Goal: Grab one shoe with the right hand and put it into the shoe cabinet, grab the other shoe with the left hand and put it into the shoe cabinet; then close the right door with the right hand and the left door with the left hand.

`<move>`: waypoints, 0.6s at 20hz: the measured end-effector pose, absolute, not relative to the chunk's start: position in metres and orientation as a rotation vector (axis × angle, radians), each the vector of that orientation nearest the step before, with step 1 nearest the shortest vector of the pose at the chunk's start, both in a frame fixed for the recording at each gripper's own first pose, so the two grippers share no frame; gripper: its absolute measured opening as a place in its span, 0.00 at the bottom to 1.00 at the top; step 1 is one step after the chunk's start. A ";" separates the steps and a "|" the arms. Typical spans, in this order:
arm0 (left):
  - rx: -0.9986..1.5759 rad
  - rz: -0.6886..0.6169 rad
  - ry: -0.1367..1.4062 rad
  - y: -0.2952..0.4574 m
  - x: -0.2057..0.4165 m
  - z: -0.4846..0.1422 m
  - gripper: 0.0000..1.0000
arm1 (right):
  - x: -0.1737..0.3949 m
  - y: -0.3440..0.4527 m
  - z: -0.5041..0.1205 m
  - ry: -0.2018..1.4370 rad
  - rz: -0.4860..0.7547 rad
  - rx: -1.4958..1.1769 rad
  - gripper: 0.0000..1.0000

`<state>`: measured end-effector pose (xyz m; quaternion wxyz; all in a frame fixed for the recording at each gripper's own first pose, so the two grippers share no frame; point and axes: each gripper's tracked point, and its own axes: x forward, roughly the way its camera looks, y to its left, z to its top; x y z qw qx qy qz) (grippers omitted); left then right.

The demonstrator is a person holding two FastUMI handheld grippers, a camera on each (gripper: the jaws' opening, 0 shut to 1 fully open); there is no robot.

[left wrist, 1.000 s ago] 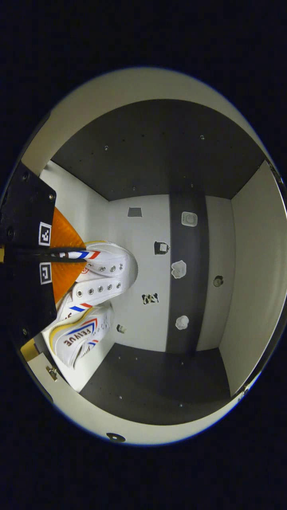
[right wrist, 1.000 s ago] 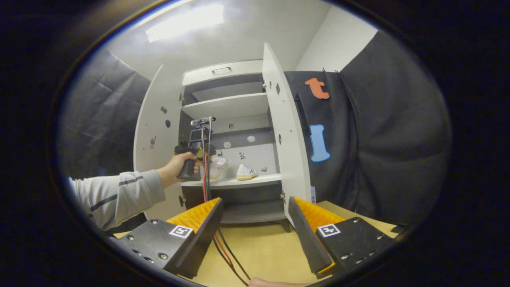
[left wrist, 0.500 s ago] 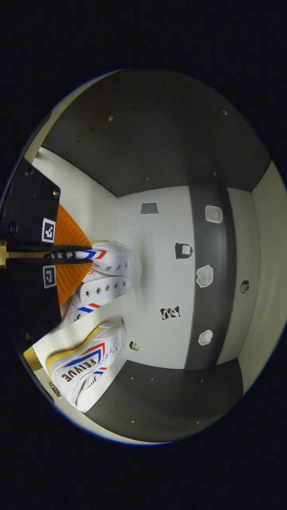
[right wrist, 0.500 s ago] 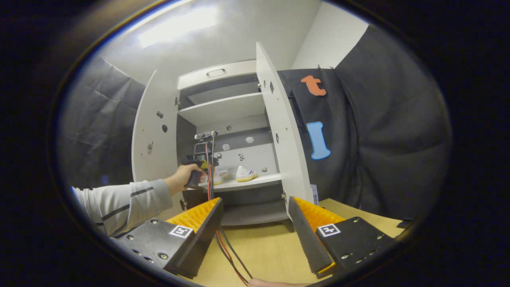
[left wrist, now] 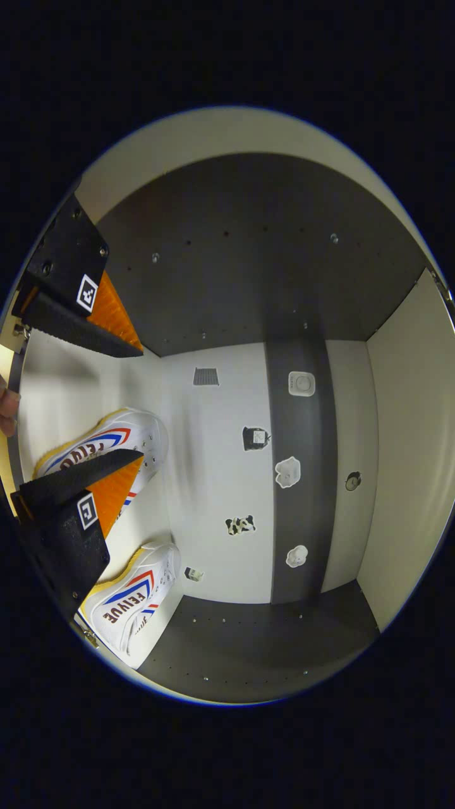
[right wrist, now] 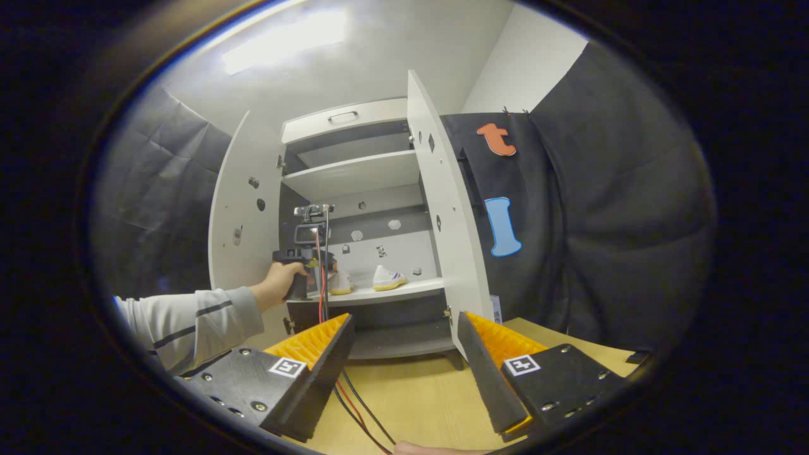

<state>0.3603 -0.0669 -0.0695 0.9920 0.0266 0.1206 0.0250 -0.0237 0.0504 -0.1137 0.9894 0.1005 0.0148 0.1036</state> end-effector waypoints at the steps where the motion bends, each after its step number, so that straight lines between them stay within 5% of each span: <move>1: 0.040 0.033 0.237 -0.071 0.355 -0.065 0.88 | -0.025 0.052 -0.112 0.028 0.213 0.192 0.97; 4: 0.038 -0.016 0.236 -0.076 0.328 -0.053 1.00 | -0.029 0.056 -0.109 0.015 0.219 0.159 0.98; 12: 0.096 -0.234 0.240 -0.098 0.195 -0.029 0.99 | -0.024 0.039 -0.115 0.034 0.163 0.154 0.98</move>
